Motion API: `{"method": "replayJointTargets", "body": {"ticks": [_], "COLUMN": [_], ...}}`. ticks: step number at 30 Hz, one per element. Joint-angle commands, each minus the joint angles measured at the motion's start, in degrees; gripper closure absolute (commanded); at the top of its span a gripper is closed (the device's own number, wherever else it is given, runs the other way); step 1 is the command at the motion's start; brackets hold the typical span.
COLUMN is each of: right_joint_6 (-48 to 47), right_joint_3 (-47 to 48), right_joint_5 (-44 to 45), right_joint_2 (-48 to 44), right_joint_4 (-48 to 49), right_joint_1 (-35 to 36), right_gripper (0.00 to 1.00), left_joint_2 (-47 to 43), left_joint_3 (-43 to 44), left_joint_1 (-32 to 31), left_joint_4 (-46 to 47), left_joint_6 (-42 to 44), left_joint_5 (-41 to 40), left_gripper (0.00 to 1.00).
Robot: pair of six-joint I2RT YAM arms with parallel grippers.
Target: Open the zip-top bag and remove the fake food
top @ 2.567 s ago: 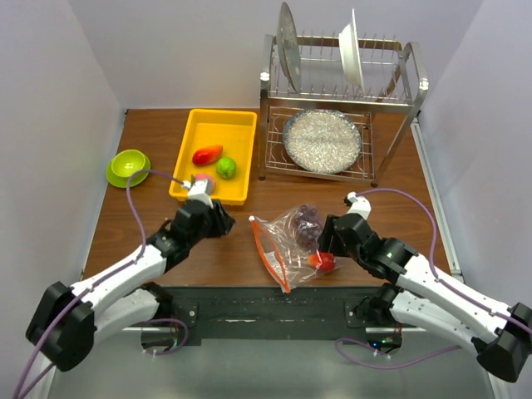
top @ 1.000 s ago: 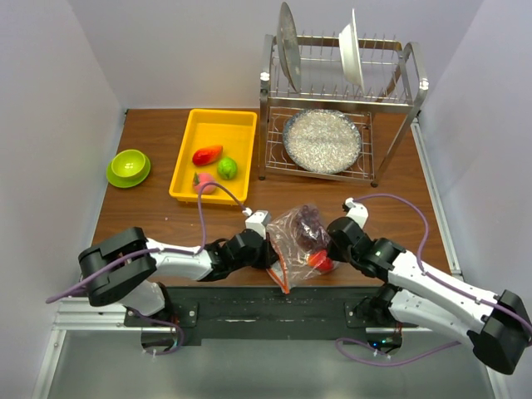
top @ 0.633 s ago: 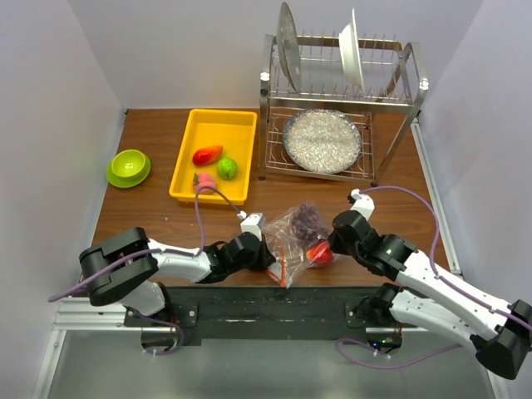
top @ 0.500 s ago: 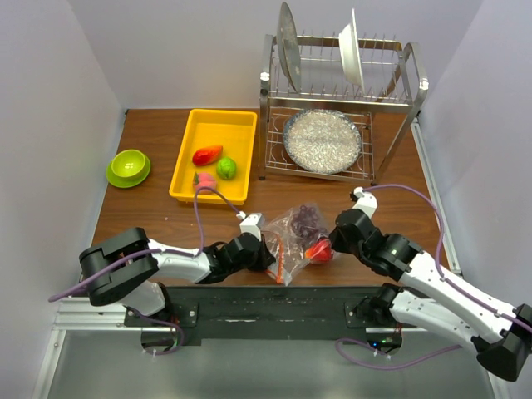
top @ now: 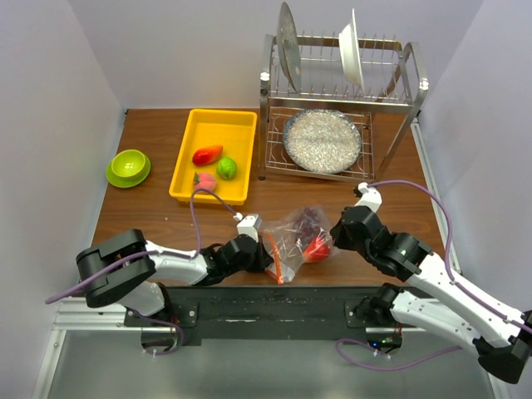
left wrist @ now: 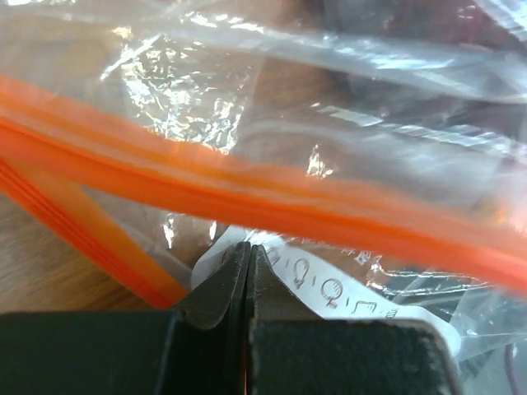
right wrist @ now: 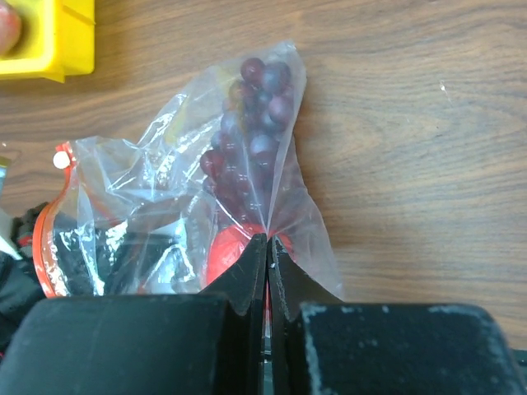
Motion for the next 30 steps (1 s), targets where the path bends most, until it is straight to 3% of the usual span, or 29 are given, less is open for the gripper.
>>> {"method": "replayJointTargets", "body": {"ticks": [1,3,4,7,10,12,14,17,20,22,25,28,30], "right_joint_6": [-2.96,-3.15,-2.88,-1.83,-1.56,-1.13,-0.86,-0.68,-0.16,0.28,0.81,1.51,1.95], "right_joint_3": [-0.6,0.72,0.2,-3.49,-4.38,-4.2,-4.2,-4.64,-4.99,-5.34,-5.96,-7.1,-7.97], "right_joint_5": [-2.51,-2.78,-3.91,-3.84,-3.66,-2.87,-2.0,-1.99,-1.9,-1.82,-1.64,-3.13,-3.22], "right_joint_2": [3.56,7.43,9.01,7.37,7.8,8.76,8.51,5.97,4.03,2.44,2.35,3.05,3.84], "right_joint_4": [3.09,1.95,2.99,7.47,7.74,6.87,6.34,5.2,3.0,1.33,-0.69,-0.35,0.7], "right_joint_1": [0.13,0.48,0.83,1.27,1.27,1.27,1.27,1.27,1.27,1.27,1.27,1.79,2.85], "right_gripper": [1.0,1.0,1.0,1.0,0.99,0.91,0.71,0.53,0.43,0.41,0.4,0.4,0.4], "left_joint_2": [-3.16,-3.87,-4.13,-3.96,-3.09,-1.51,1.3,4.64,7.55,8.95,9.23,8.35,7.56], "left_joint_3": [-1.3,-1.12,-0.86,0.81,1.16,2.3,2.92,1.61,0.64,0.2,-0.68,-1.47,-1.73], "left_joint_1": [-0.16,-0.16,-0.16,-0.25,-0.16,-0.16,-0.16,-0.25,-0.25,-0.16,-0.16,-0.25,-0.16], "left_joint_4": [1.38,4.28,4.99,6.49,10.26,12.81,15.08,21.58,26.68,28.28,29.34,27.16,26.09], "left_joint_6": [4.41,6.96,7.84,11.0,13.29,15.22,15.84,14.1,11.64,10.49,8.46,6.97,6.79], "left_joint_5": [1.18,3.2,3.82,5.84,8.21,10.33,14.0,16.9,18.85,19.03,18.06,16.75,15.78], "left_gripper": [0.97,0.91,0.83,0.71,0.65,0.63,0.62,0.62,0.66,0.75,0.9,0.99,1.0]}}
